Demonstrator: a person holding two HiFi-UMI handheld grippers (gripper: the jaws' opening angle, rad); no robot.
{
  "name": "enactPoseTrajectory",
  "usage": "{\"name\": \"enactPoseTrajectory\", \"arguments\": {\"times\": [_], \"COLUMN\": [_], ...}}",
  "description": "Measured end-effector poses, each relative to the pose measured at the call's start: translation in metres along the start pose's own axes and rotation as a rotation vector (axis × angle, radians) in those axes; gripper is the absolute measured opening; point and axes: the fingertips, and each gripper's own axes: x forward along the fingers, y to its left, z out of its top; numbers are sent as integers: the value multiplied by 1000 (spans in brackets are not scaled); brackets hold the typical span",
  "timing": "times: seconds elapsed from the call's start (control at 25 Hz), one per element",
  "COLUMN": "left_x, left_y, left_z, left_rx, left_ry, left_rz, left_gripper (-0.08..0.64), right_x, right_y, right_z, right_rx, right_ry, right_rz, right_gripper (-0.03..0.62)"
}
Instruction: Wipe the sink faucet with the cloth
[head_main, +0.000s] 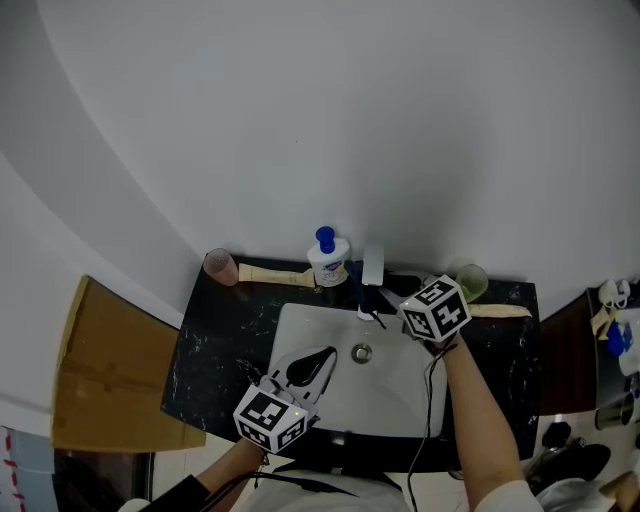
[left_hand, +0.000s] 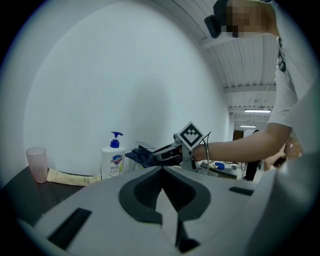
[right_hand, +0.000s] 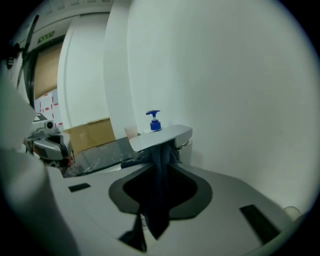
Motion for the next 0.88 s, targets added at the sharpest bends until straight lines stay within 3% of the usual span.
{"name": "enactPoseTrajectory", "arguments": {"times": [0.12, 0.32, 0.44, 0.56, 0.76, 0.88], "left_x": [-1, 2, 5, 6, 1, -3], "left_y": [2, 4, 4, 2, 3, 6], "left_z": [1, 4, 4, 4, 3, 3], "left_rx": [-2, -4, -4, -2, 1, -2], "left_ry": [-4, -14, -12, -11, -8, -11], "left_rz": [3, 7, 2, -3, 8, 18], "left_gripper": [2, 2, 2, 2, 2, 2], "right_x": [-3, -18, -22, -17, -2, -1], "right_y": [8, 47, 57, 46, 4, -1], "right_z": [-3, -17, -21, -18, -2, 0], "right_rx": [6, -29, -52, -40, 18, 32], "right_ry": [1, 46, 64, 46, -18, -31], "right_rz": [25, 173, 209, 183, 35, 5], "right_gripper": [80, 80, 80, 80, 80, 80]}}
